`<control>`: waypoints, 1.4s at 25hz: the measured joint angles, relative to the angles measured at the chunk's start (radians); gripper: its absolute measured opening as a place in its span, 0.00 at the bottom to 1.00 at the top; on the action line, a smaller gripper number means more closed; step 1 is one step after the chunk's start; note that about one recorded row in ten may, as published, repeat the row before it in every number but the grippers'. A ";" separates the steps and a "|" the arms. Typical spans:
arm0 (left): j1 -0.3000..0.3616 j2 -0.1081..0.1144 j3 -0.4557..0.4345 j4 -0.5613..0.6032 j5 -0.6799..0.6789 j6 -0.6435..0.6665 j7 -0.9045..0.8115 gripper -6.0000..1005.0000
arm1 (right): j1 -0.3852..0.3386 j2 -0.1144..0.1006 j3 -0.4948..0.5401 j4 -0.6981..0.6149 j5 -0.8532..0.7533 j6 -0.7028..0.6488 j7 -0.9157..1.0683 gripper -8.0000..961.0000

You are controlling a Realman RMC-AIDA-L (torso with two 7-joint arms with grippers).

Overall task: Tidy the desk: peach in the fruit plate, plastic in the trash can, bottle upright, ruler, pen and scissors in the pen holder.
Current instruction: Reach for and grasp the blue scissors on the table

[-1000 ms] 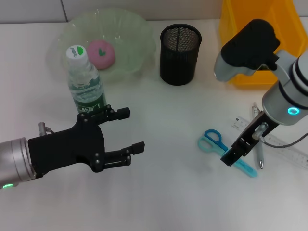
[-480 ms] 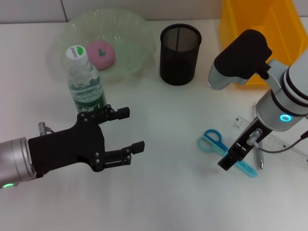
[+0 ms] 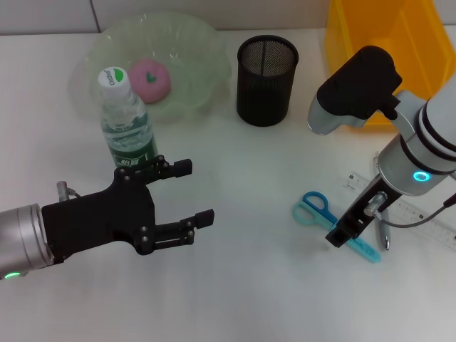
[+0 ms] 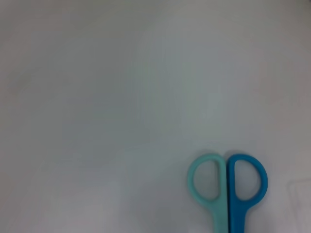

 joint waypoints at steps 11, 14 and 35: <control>0.000 0.000 0.004 0.000 0.000 0.001 0.000 0.81 | 0.001 0.001 -0.001 0.009 0.000 0.003 0.001 0.54; 0.000 0.000 0.004 -0.001 0.000 0.001 0.000 0.81 | 0.001 0.001 -0.001 0.010 0.000 0.008 0.001 0.53; 0.000 0.000 0.003 -0.002 0.000 0.005 0.000 0.81 | 0.008 0.002 -0.001 0.051 0.015 0.016 0.004 0.44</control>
